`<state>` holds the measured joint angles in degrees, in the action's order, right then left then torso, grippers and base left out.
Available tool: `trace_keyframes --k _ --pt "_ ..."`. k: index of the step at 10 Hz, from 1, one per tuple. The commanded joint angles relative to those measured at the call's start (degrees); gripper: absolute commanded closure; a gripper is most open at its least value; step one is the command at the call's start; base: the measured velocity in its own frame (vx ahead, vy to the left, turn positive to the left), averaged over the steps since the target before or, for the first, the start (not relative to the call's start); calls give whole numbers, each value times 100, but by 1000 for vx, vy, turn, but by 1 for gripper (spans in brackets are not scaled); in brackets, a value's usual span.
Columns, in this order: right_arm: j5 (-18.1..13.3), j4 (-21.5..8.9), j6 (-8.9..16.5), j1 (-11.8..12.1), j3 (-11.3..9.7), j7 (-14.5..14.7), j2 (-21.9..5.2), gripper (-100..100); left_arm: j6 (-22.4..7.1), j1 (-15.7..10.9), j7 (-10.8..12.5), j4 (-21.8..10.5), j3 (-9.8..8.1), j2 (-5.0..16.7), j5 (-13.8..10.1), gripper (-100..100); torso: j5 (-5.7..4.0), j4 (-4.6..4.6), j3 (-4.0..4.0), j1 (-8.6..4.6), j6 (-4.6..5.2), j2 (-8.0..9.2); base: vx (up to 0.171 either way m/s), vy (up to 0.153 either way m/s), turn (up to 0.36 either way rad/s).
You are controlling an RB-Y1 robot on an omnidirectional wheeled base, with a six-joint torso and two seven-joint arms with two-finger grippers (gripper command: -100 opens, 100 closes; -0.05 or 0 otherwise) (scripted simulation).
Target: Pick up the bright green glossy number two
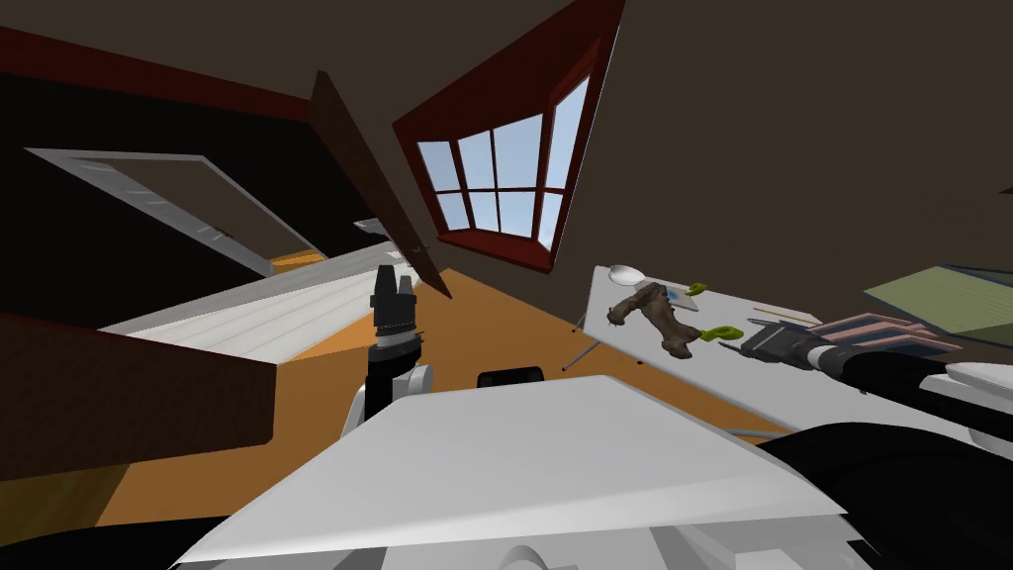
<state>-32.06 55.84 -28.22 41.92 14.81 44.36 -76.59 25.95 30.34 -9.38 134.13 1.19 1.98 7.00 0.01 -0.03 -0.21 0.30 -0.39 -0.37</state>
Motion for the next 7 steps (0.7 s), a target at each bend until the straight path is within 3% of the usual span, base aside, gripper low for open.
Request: trace_keyframes --k 1,2,3,7 --pt "22 -218 -190 63 -100 -56 -81 -100 0 0 0 0 0 0 0 0 0 0 0 0 0 0 100 -56 -51" --pt "22 -218 -190 63 -100 -56 -81 -100 0 0 0 0 0 0 0 0 -3 0 -2 -9 0 -4 82 -42 -24" --pt "58 -388 -407 260 -167 -122 -150 -100 0 0 0 0 0 0 0 0 -3 0 -1 -7 -3 -1 114 -75 -71" --pt "85 -615 -781 565 -336 -217 -175 -100 0 1 0 0 -1 1 0 0 -10 -9 -22 -31 -4 -37 167 -96 -40"
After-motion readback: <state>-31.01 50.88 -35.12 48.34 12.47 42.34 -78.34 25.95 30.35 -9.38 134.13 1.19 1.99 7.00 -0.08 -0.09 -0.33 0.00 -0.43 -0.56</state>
